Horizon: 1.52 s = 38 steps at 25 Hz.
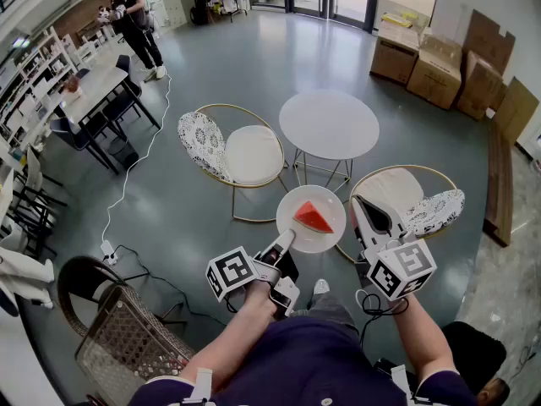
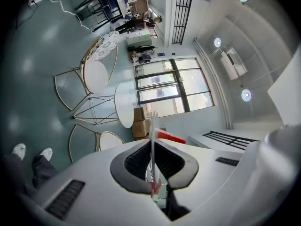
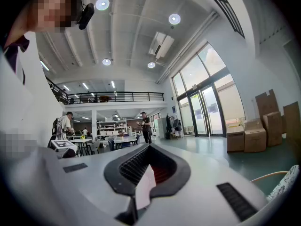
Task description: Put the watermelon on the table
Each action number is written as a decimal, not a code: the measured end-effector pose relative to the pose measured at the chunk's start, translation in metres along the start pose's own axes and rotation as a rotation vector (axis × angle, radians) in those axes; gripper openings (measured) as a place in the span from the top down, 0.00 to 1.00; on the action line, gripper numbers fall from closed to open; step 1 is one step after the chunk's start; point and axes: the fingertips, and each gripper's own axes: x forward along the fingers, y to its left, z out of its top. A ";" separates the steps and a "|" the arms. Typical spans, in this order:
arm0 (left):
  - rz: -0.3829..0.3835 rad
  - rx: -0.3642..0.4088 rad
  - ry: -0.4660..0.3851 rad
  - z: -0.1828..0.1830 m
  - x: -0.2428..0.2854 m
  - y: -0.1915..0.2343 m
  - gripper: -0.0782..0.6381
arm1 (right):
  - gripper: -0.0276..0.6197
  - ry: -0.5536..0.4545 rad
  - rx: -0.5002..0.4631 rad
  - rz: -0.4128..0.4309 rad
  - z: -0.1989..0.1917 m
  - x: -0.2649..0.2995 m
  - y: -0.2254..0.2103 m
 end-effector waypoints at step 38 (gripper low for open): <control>0.011 -0.046 0.008 0.015 0.123 0.003 0.87 | 0.95 0.046 0.033 0.050 -0.005 0.062 -0.115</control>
